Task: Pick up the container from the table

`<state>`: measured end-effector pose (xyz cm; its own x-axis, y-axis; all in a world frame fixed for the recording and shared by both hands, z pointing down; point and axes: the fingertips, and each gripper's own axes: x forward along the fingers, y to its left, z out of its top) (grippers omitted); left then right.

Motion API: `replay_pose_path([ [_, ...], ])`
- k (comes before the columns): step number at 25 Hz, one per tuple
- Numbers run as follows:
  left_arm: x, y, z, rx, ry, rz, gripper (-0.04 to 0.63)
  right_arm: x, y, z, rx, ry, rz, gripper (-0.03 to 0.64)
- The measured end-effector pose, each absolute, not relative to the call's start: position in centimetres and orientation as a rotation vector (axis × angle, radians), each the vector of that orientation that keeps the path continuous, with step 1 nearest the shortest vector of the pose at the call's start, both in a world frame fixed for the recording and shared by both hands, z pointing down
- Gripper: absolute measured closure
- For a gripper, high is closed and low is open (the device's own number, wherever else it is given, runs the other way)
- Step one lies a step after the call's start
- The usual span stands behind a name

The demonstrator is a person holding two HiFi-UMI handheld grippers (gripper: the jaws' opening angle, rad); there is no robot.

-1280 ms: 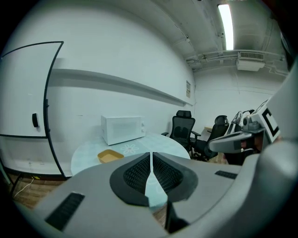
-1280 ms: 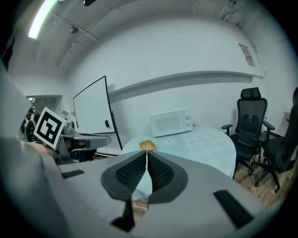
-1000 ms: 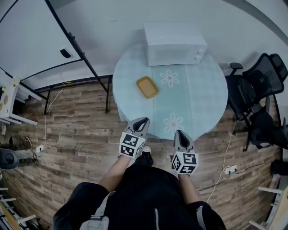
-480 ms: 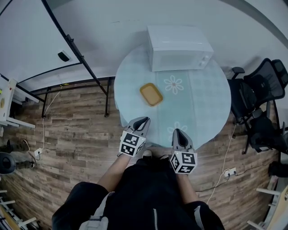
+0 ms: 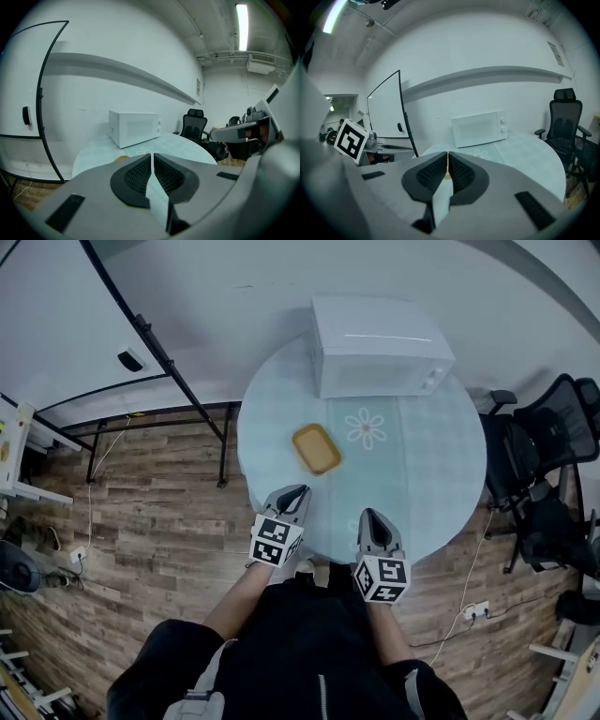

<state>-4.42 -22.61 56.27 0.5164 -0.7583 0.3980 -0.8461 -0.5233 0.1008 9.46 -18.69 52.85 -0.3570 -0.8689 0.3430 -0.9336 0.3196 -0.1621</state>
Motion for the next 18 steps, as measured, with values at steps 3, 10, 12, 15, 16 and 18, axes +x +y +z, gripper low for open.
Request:
replay_pose_path([
  [3,-4.6,-24.1,57.0,2.450,-1.378,0.464,0.566,9.7,-20.5,53.0,1.638,-2.398,0.498,0.591],
  [10,-5.7,-27.5,58.9,2.347,-1.486,0.483,0.566,9.9,-23.4,53.5,1.585,-2.419,0.503,0.591],
  [12,-5.7,-28.4,59.4,2.326,-1.496,0.481,0.565,10.1,-24.2,53.8,1.568,-2.418,0.509,0.591],
  [15,-5.9,-29.9,60.0,2.285,-1.526,0.483,0.561,10.1,-25.4,54.3,1.535,-2.420,0.518,0.591],
  [16,-6.0,-30.3,60.2,2.268,-1.540,0.485,0.549,10.0,-25.6,54.5,1.522,-2.421,0.520,0.591],
  [18,-6.3,-31.1,60.8,2.234,-1.566,0.489,0.505,9.9,-26.2,54.8,1.499,-2.421,0.522,0.591],
])
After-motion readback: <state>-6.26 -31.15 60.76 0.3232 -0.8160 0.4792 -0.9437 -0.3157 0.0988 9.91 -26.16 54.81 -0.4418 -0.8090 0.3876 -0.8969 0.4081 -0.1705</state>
